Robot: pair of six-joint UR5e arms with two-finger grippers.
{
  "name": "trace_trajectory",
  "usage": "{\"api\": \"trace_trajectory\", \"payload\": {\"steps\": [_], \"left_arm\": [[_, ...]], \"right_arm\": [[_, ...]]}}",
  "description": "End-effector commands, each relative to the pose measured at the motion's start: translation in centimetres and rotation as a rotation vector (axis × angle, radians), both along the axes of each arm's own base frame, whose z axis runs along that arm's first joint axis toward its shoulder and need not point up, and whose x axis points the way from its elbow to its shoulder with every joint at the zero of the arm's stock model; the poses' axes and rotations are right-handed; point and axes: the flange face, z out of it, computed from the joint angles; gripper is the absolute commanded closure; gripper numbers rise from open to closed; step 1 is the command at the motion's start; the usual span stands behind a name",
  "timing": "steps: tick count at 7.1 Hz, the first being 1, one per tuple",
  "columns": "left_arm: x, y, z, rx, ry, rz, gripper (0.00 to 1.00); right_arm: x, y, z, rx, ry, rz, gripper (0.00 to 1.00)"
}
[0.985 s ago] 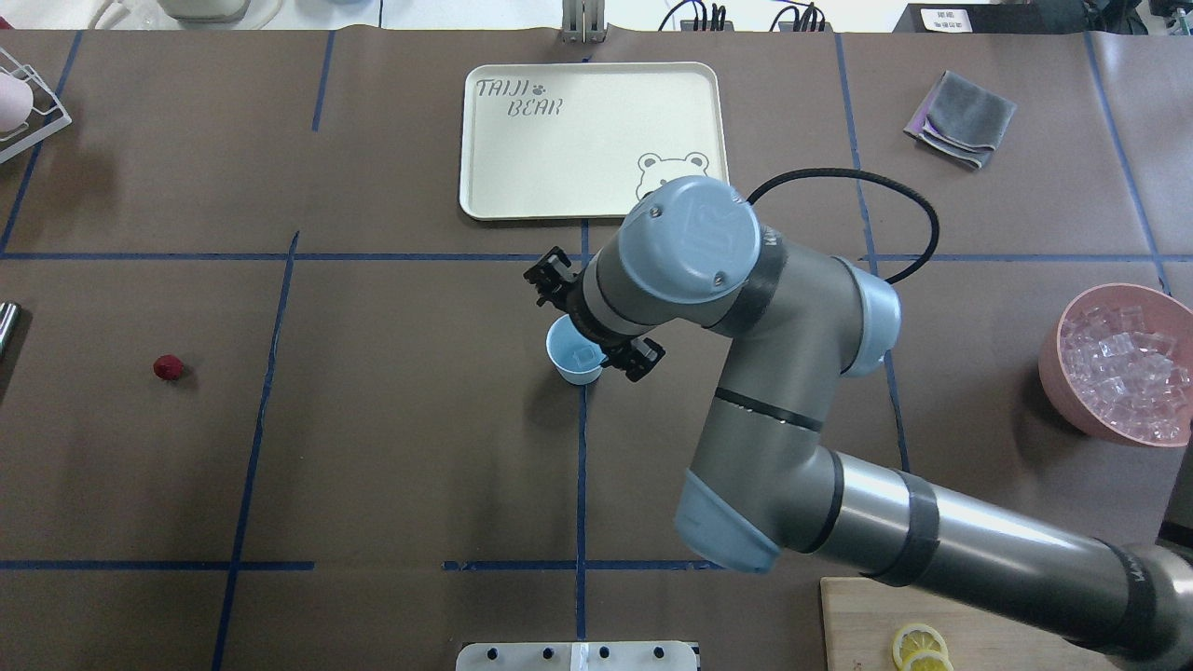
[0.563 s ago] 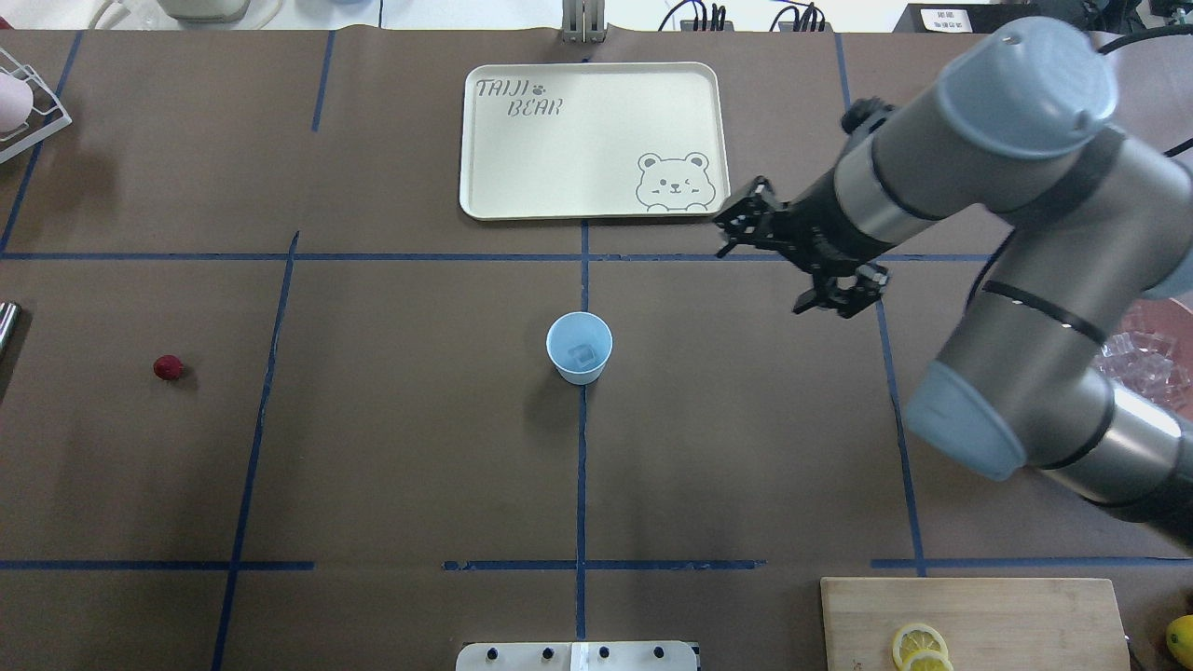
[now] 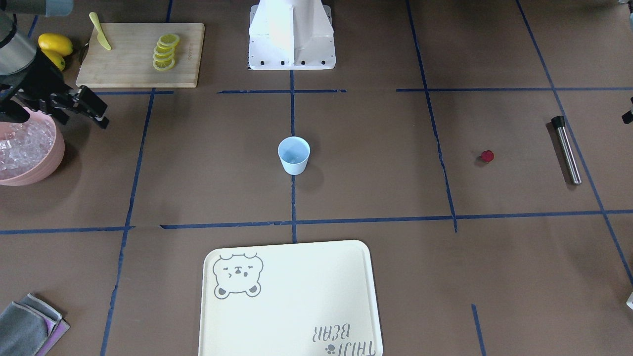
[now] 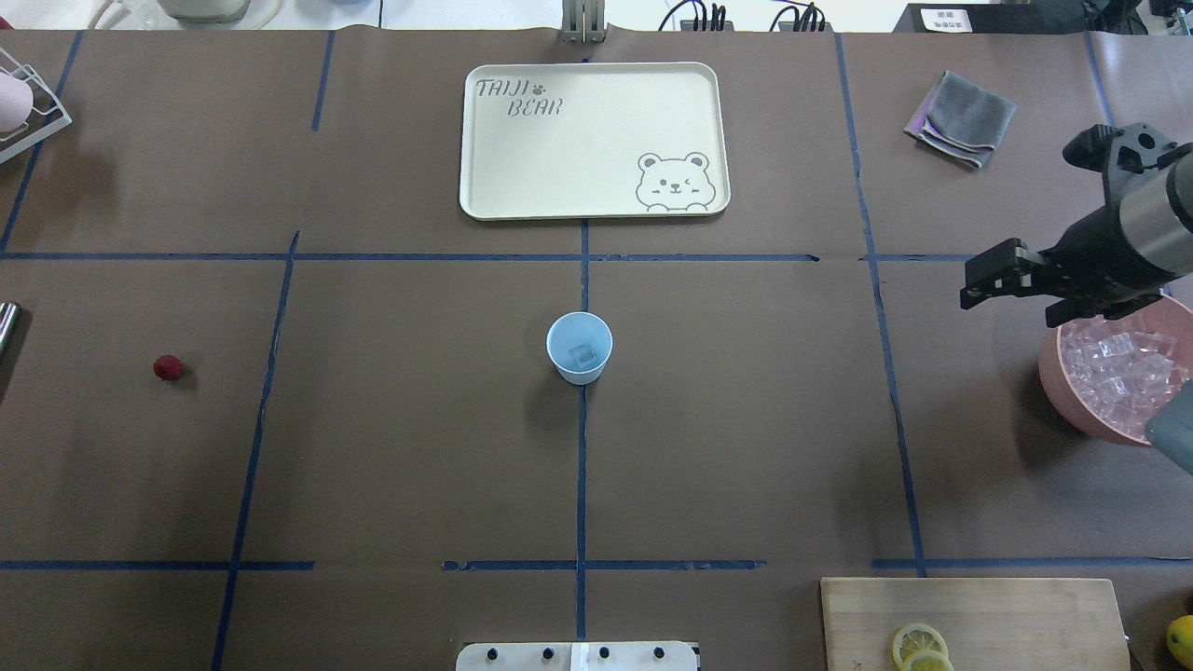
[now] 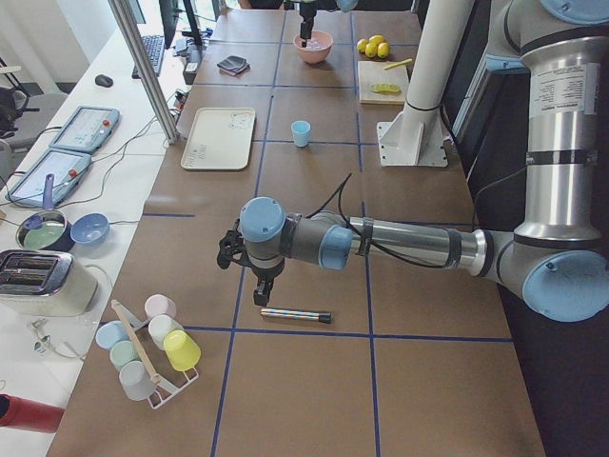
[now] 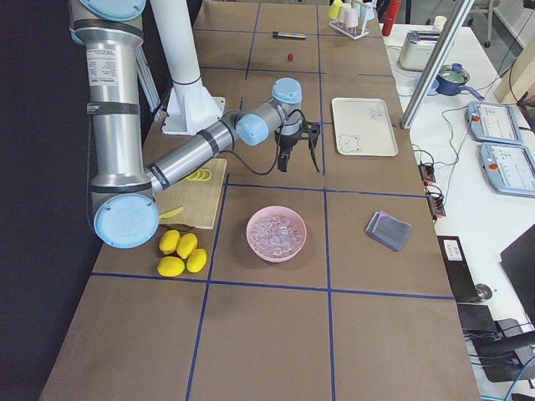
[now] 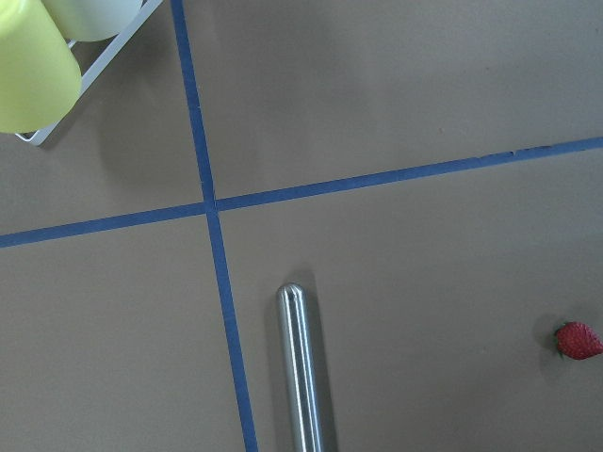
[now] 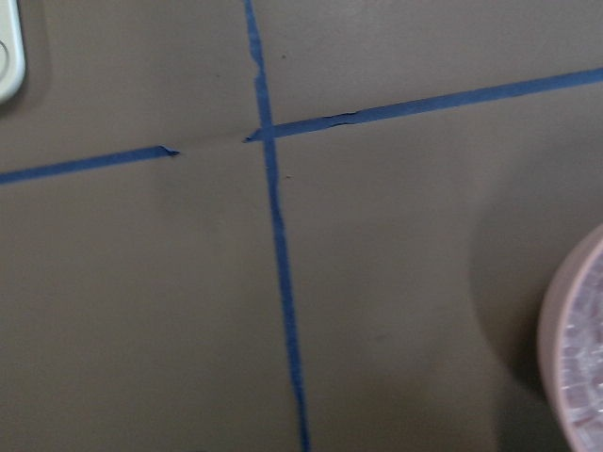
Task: Mash ice and strawberries in cup
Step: 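Move the right gripper back over the pink ice bowl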
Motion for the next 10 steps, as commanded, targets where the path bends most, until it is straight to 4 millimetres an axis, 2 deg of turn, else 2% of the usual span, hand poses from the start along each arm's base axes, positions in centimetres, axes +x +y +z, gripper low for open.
{"api": "trace_trajectory", "payload": {"steps": [1,3,4,6,8,10], "left_arm": [[0.0,0.0,0.1,-0.003,0.0,0.0,0.0],[0.0,0.0,0.3,-0.006,0.0,0.0,0.0],[0.0,0.0,0.2,-0.006,0.0,0.0,0.0],[0.0,0.0,0.3,-0.006,0.0,0.0,0.0],[0.0,0.0,0.2,-0.005,0.0,0.0,0.0],[0.0,0.0,0.0,-0.002,0.0,0.0,0.0]], "right_arm": [[2.8,1.9,6.0,0.182,0.13,-0.198,0.0],[3.0,1.3,9.1,0.262,0.204,-0.305,0.0],[3.3,1.7,10.9,0.272,0.228,-0.358,0.0],[3.4,1.5,12.8,0.241,0.243,-0.362,0.0],[3.5,0.5,14.2,0.219,0.254,-0.353,0.01],[2.6,-0.8,14.0,0.228,0.251,-0.354,0.01]]}}
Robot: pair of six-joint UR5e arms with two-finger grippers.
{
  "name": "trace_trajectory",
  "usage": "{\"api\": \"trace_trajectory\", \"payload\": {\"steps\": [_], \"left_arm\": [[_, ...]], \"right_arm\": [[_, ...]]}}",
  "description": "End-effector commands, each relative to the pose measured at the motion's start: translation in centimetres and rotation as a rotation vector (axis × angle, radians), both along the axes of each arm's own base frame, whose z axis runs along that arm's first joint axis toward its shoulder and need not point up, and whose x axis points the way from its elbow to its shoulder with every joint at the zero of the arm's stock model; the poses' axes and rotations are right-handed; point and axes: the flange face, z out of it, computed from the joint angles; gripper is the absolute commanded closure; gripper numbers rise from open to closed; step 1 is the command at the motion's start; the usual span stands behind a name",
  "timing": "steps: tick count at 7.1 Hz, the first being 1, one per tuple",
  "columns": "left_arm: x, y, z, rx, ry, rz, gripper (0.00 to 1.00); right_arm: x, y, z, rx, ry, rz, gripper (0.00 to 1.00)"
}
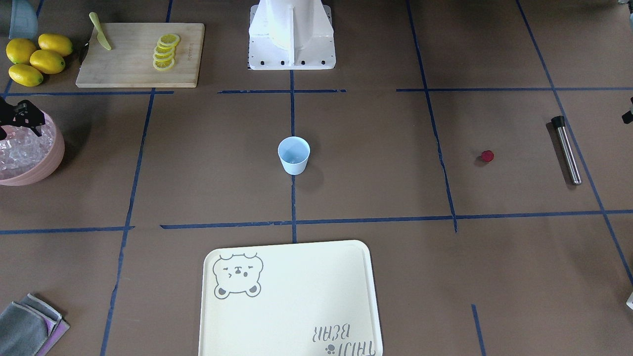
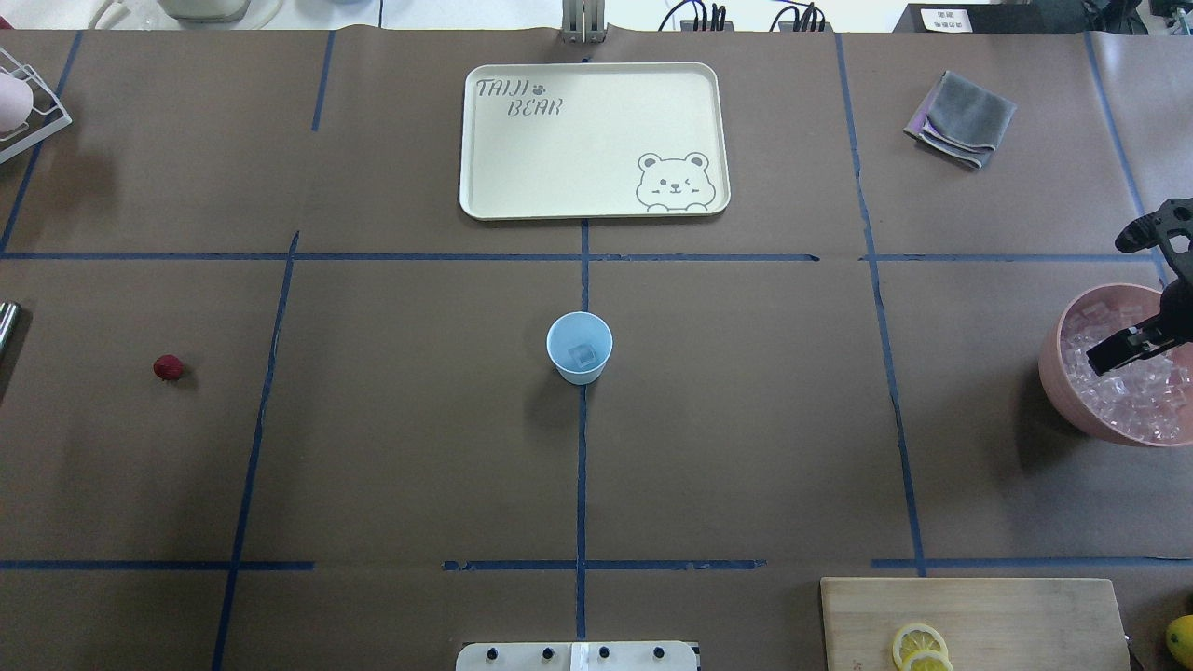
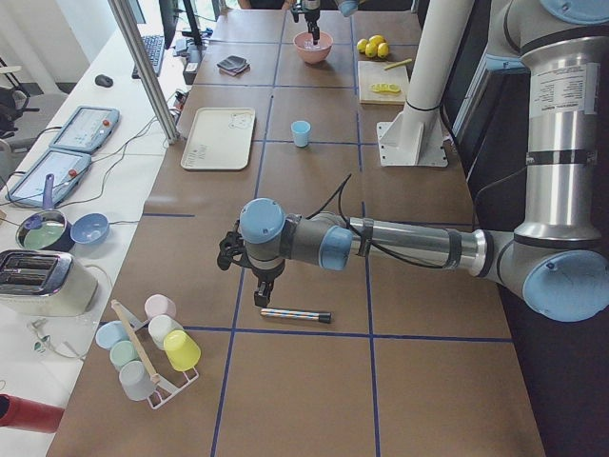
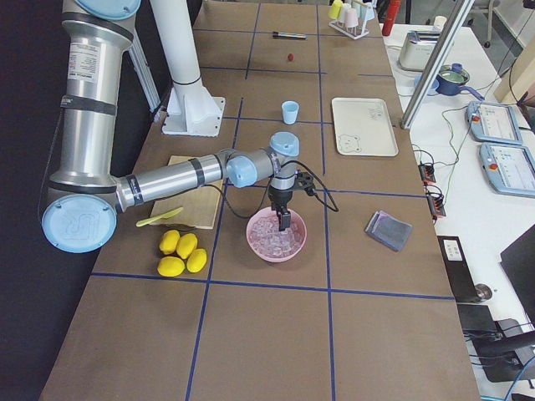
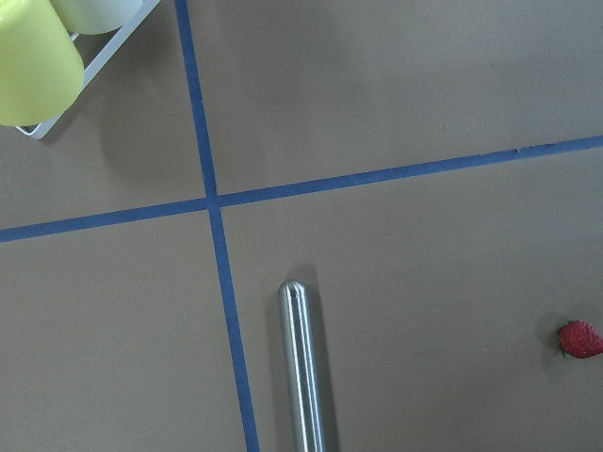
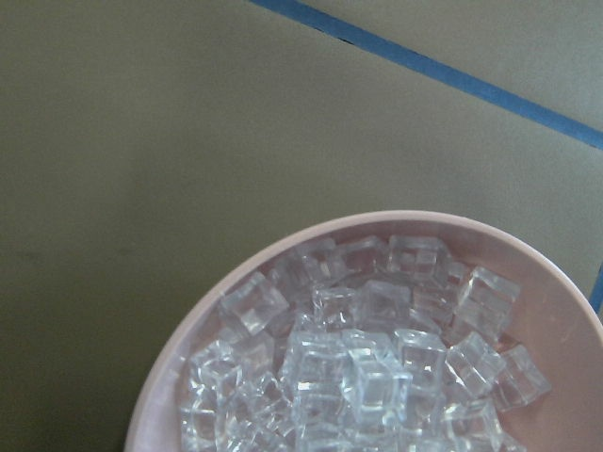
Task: Mash ice and strawberries in cup
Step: 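Lower the right gripper into the bowl and grasp more ice cubes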
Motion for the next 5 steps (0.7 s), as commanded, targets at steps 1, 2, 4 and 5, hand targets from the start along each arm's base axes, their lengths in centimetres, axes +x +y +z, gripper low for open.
{"api": "trace_trajectory", "payload": {"steps": [1,2,4,5], "left_arm": [[0.0,0.0,0.0,0.001,0.0,0.0,0.0],[0.0,-0.1,-0.1,0.002,0.0,0.0,0.0],[0.0,0.0,-0.2,0.002,0.0,0.0,0.0],[0.0,0.0,-0.3,0.005,0.0,0.0,0.0]], "right_arm": [[-0.7,-1.3,0.7,-0.005,0.01,0.003,0.02],[-1.0,-1.8,1.1,-0.008,0.014,0.002,0.03],[-0.7,-1.3,1.9,-0.024,0.024,0.002,0.07],[-0.8,-1.6,2.2,-0.027,0.026,0.003,0.11]]}}
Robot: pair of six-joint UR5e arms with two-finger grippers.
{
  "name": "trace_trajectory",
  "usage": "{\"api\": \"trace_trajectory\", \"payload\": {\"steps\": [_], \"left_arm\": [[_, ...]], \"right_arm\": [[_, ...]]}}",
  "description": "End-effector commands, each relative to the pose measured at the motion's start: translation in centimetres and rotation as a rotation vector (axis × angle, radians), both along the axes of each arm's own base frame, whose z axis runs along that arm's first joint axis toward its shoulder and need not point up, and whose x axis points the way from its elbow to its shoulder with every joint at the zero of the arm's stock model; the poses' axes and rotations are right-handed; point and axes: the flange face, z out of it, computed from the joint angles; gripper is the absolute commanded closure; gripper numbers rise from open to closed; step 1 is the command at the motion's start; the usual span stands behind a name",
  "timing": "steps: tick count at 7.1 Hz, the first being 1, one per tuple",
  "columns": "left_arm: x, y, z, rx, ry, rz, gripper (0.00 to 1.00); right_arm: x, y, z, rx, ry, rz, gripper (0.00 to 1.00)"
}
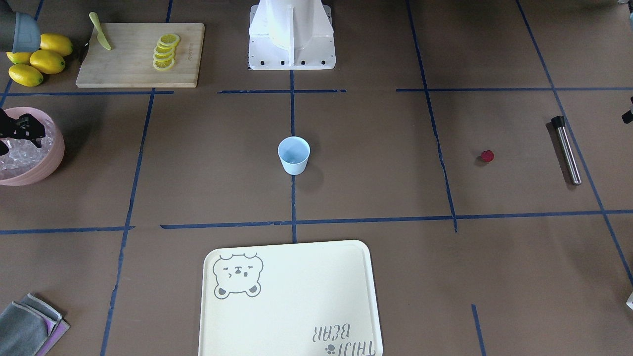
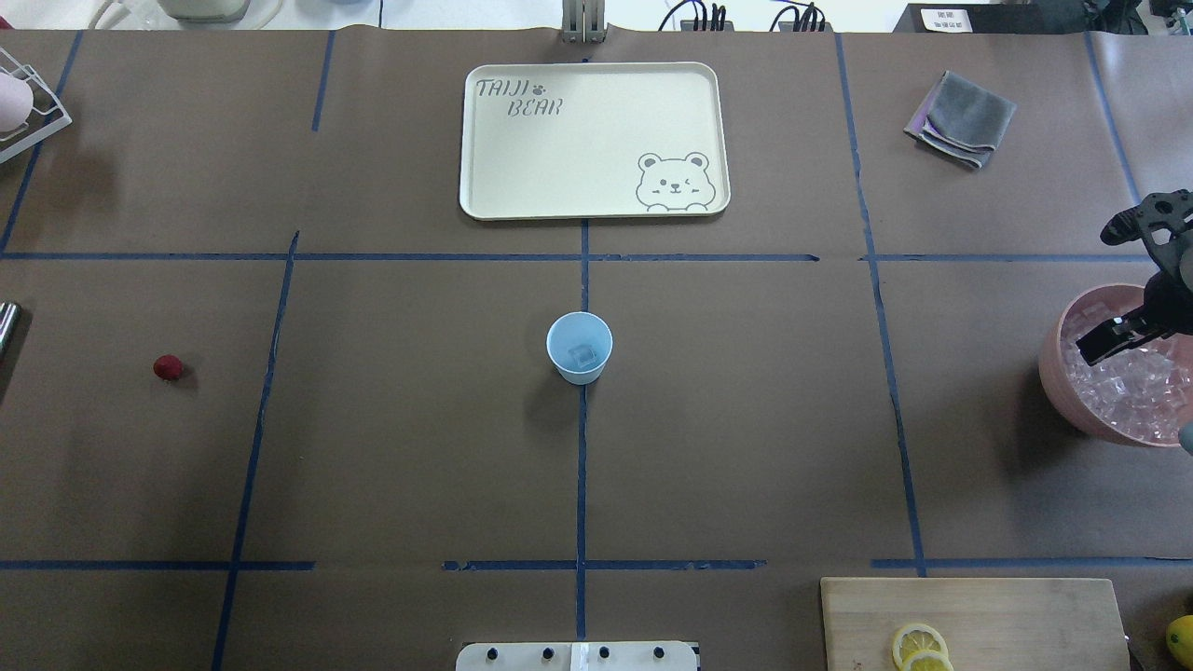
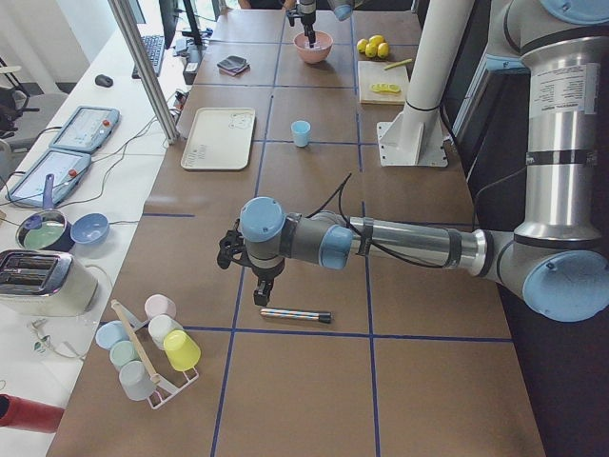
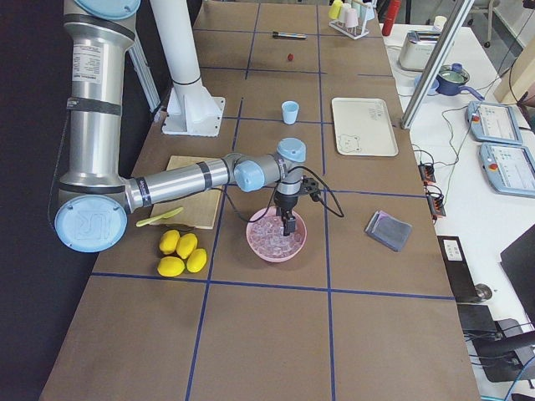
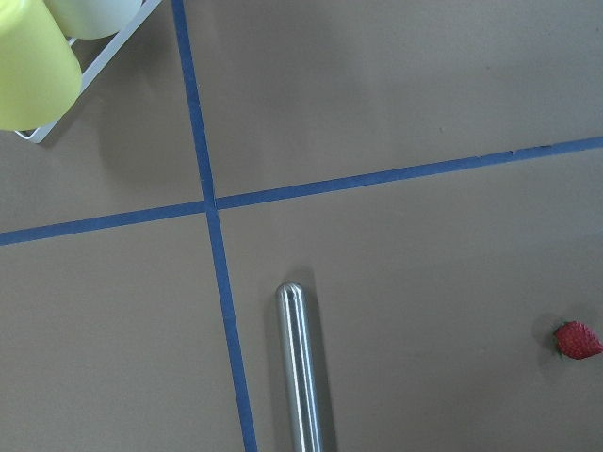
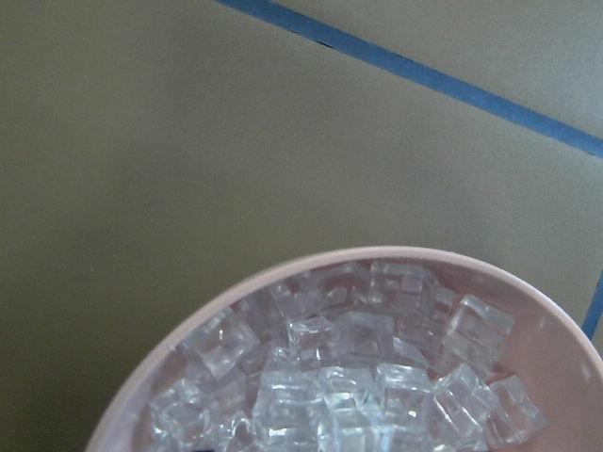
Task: Mash ice and strawberries in cup
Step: 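Lower the right gripper into the bowl and grasp more ice cubes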
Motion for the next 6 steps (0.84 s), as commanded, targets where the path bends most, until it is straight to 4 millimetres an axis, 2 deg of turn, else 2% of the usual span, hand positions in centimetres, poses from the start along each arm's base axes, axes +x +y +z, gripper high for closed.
{"api": "trace_trajectory", "payload": {"steps": [1,3,4,5,6], "left_arm": [[0.0,0.0,-0.05,0.002,0.0,0.0,0.0],[0.0,0.07,0.03,-0.001,0.0,0.0,0.0],[-0.02,0.26,0.23,-0.003,0.0,0.001,0.0],[-0.01,0.27,0.22,-0.003,0.001,0.001,0.0],[0.06,0.33,0.22,-0.003,0.001,0.003,0.0]], "right_arm": [[-0.38,-0.46,0.42,-0.007,0.004,0.001,0.14],[-0.39,-0.48,1.04,-0.017,0.01,-0.001,0.22],[-0.39,-0.48,0.96,-0.016,0.009,-0.001,0.39],[-0.39,-0.48,1.04,-0.017,0.01,-0.001,0.73],[-0.4,-0.48,0.95,-0.014,0.009,-0.002,0.93]]}}
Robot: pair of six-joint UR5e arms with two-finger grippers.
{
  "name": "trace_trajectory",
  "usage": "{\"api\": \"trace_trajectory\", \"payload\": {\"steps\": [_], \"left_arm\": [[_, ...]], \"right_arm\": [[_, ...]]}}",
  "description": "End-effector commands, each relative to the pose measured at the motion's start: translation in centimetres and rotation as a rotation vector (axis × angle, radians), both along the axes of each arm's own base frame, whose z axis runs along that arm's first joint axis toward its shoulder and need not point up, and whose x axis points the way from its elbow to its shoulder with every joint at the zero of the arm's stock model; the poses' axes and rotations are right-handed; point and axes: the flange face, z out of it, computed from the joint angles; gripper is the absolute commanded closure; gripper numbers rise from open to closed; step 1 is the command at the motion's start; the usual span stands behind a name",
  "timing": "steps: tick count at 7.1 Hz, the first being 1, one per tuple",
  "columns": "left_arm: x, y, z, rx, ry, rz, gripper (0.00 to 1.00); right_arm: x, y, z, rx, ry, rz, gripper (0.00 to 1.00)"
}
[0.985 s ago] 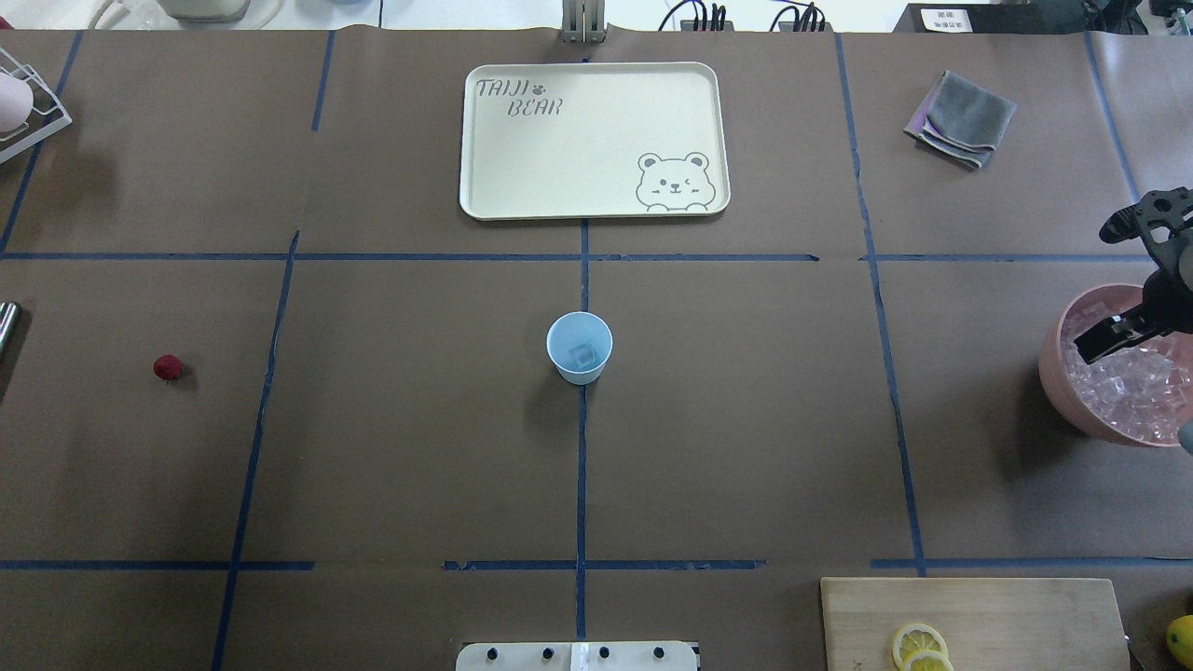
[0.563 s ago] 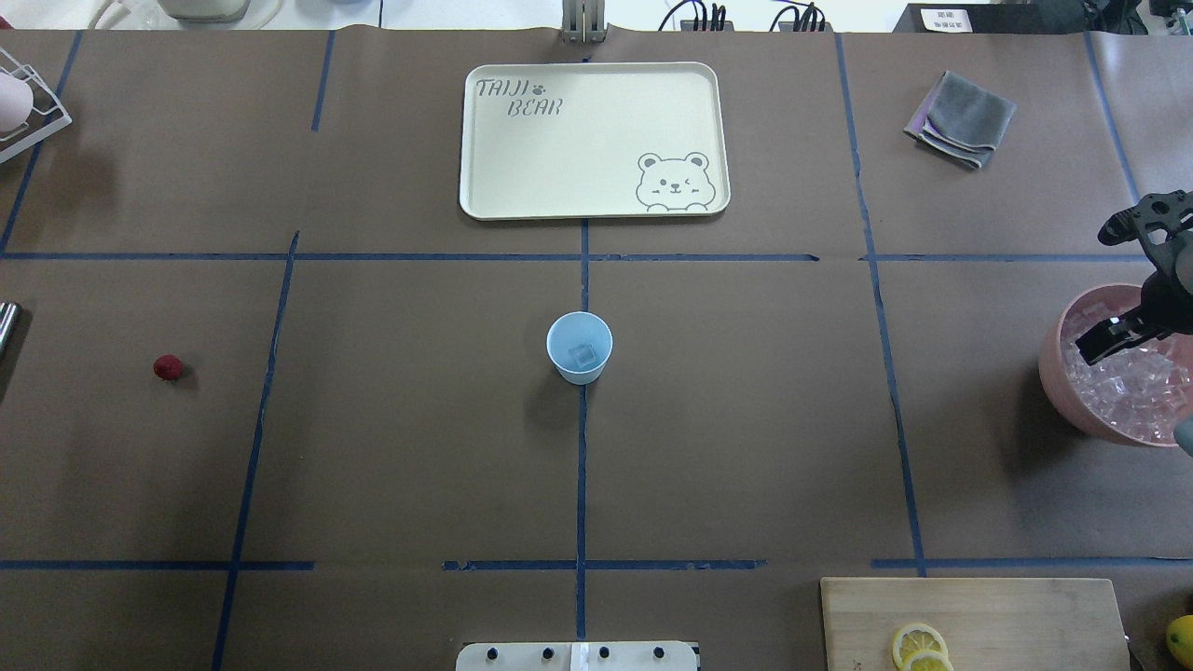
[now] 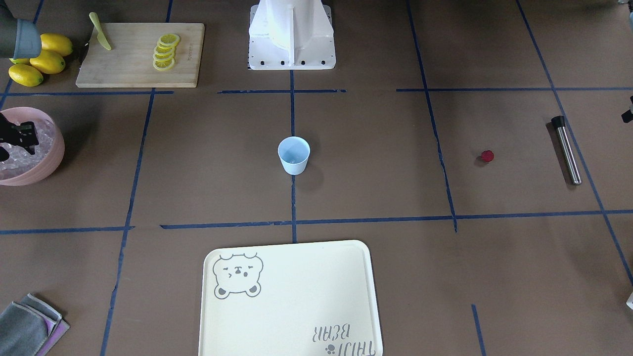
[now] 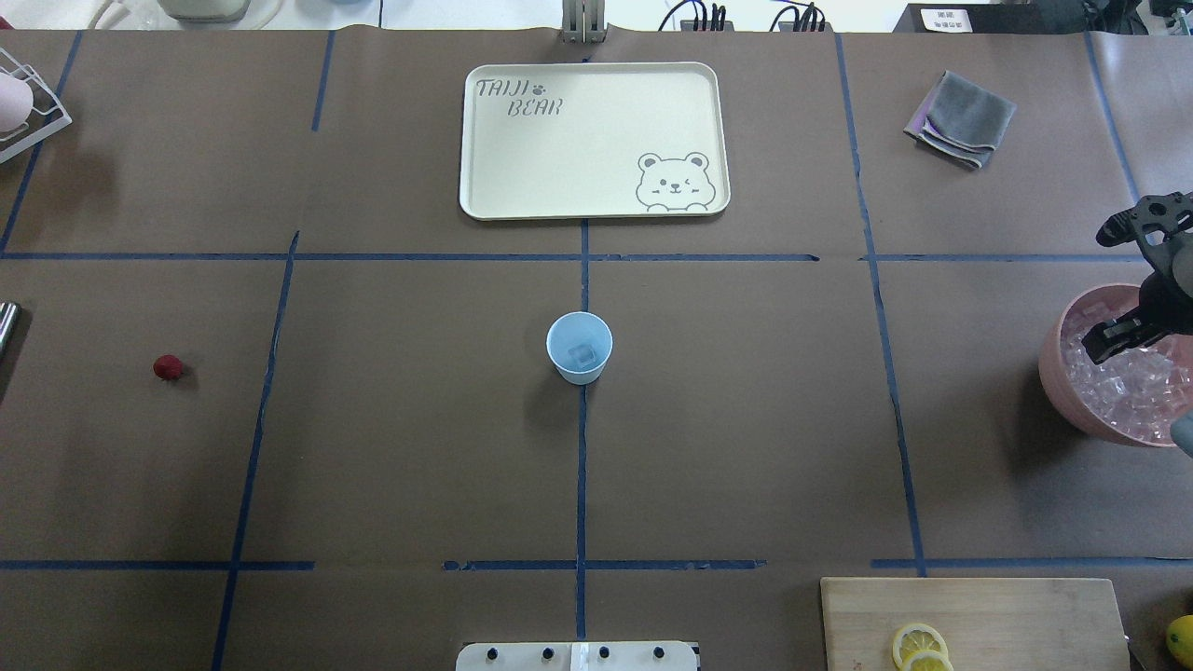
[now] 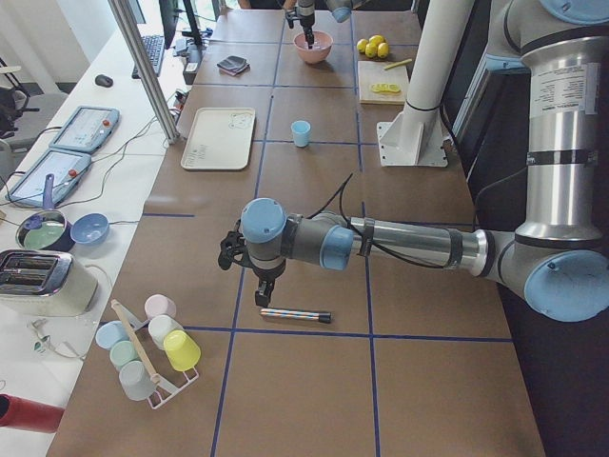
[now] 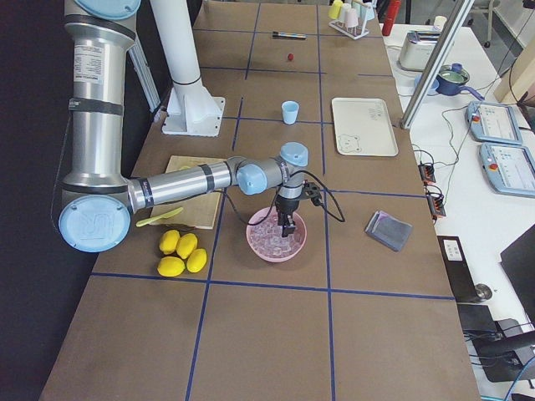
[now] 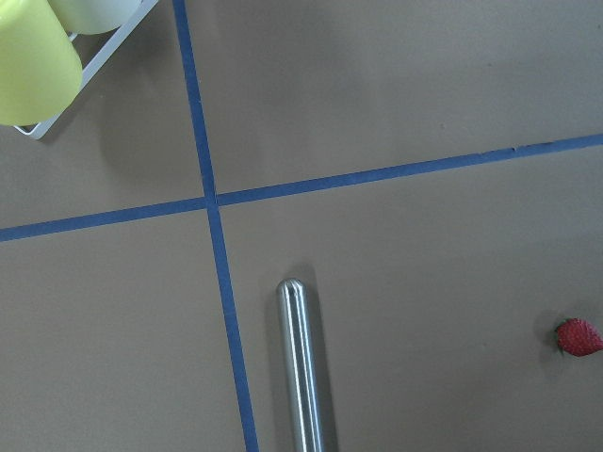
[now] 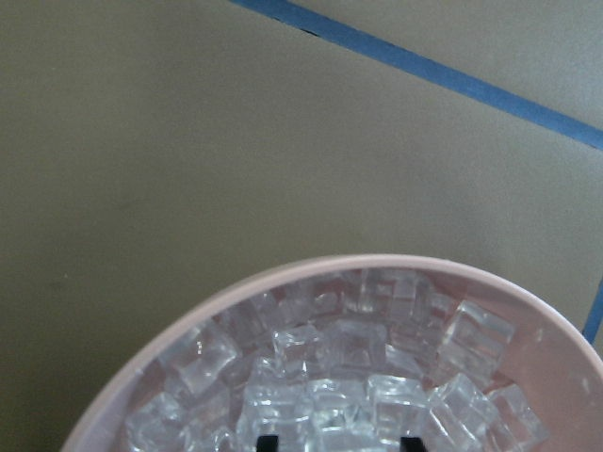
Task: Mash ice and strawberries in cup
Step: 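Lower the right gripper into the bowl and grasp more ice cubes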
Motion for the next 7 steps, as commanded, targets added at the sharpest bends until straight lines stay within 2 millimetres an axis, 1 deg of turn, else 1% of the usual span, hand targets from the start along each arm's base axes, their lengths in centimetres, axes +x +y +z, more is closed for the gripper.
{"api": "trace_trajectory", "payload": {"steps": [1,2,3,4,5,6,7], "left_arm": [[0.0,0.2,0.2,-0.003,0.0,0.0,0.0],[0.0,0.3,0.3,-0.007,0.0,0.0,0.0],[0.0,0.3,0.3,-0.008,0.0,0.0,0.0],[0.0,0.3,0.3,-0.008,0.003,0.002,0.0],[0.3,0.4,0.4,-0.019,0.039,0.009,0.0],[0.3,0.4,0.4,-0.019,0.043,0.01,0.0],[0.3,0.4,0.4,-0.018,0.043,0.01,0.0]], "right_arm": [[0.0,-0.1,-0.4,0.008,-0.005,0.0,1.0],[0.6,-0.6,-2.3,0.038,-0.025,0.018,1.0],[1.8,-0.6,-6.0,0.09,-0.065,0.046,1.0],[1.7,-0.2,-9.9,0.092,-0.111,0.121,1.0],[-0.4,0.2,-13.7,0.034,-0.204,0.182,1.0],[-3.7,0.5,-18.5,-0.024,-0.29,0.228,1.0],[-7.8,0.9,-22.4,-0.087,-0.344,0.268,1.0]]}}
